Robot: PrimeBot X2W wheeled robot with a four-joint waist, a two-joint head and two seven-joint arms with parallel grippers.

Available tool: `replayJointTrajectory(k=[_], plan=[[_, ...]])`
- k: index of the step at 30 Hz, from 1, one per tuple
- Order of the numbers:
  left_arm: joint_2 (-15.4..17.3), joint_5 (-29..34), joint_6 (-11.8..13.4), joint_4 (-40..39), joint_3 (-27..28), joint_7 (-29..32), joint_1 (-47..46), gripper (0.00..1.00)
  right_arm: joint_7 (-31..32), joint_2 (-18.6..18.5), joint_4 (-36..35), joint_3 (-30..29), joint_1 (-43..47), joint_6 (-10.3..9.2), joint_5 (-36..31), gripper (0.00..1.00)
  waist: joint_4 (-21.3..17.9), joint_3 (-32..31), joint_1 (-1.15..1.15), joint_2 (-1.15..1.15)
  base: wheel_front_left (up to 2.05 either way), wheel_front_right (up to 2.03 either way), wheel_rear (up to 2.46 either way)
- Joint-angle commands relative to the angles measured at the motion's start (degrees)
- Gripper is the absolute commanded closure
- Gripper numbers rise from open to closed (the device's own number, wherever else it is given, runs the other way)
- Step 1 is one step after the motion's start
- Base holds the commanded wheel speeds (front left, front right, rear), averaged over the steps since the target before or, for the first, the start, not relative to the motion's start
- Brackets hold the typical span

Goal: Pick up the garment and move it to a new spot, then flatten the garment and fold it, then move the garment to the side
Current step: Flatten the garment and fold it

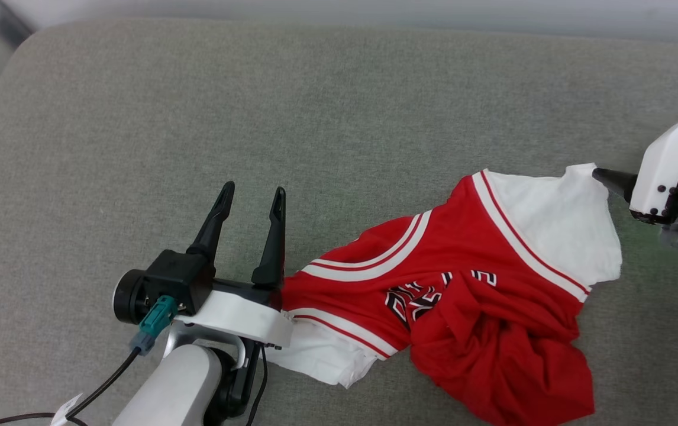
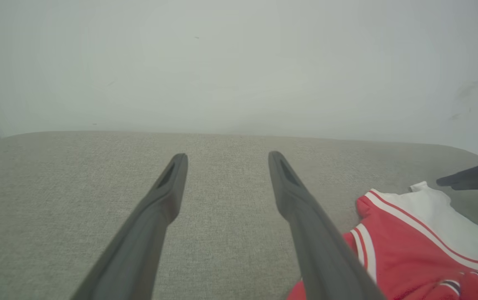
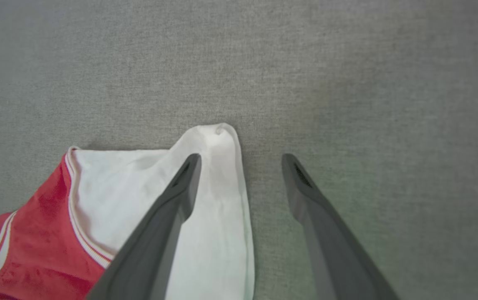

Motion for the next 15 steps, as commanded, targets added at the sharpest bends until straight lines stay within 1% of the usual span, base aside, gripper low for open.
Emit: replayJointTrajectory(k=[1,4,9,10,11,12,15], plan=[[-0.39,0.44,-0.28,0.29,0.44,-0.27,-0.87,0.0,0.47,0.01,0.73,0.54,-1.03,-0.02,-0.21,0.0,1.78,2.42,-0.01,0.0,0.0,0.0,0.0],[-1.38,1.36,-1.26,0.97,1.16,-0.27,-1.1,0.0,2.31,0.65,3.01,2.1,-2.11,-0.02,0.42,0.0,2.19,3.31,-0.01,0.0,0.0,0.0,0.0],[-2.52,2.57,-2.46,2.26,2.57,-0.27,-0.32,0.0,6.41,1.95,7.96,4.35,0.07,-0.02,1.91,0.0,2.28,3.52,-0.01,0.0,0.0,0.0,0.0],[-2.74,2.69,-2.79,2.51,2.78,-0.27,-0.16,0.0,6.94,2.04,8.68,4.49,0.45,-0.02,2.07,0.53,2.28,3.4,-0.01,0.0,0.0,0.0,0.0],[-2.9,2.89,-2.97,2.82,3.04,-0.27,-0.01,0.0,7.3,2.07,9.13,4.69,0.55,-0.02,2.24,0.82,2.25,3.25,-0.01,0.0,0.0,0.0,0.0],[-3.07,3.11,-3.17,3.12,3.26,-0.27,0.13,0.0,7.37,1.98,9.43,4.83,0.51,-0.02,2.37,1.0,2.23,3.05,-0.01,0.0,0.0,0.0,0.0],[-3.44,3.54,-3.77,4.15,3.9,-0.22,0.62,0.0,5.55,1.42,8.42,5.77,-0.18,-0.01,3.01,1.0,1.95,2.05,-0.01,0.0,0.0,0.0,0.0]])
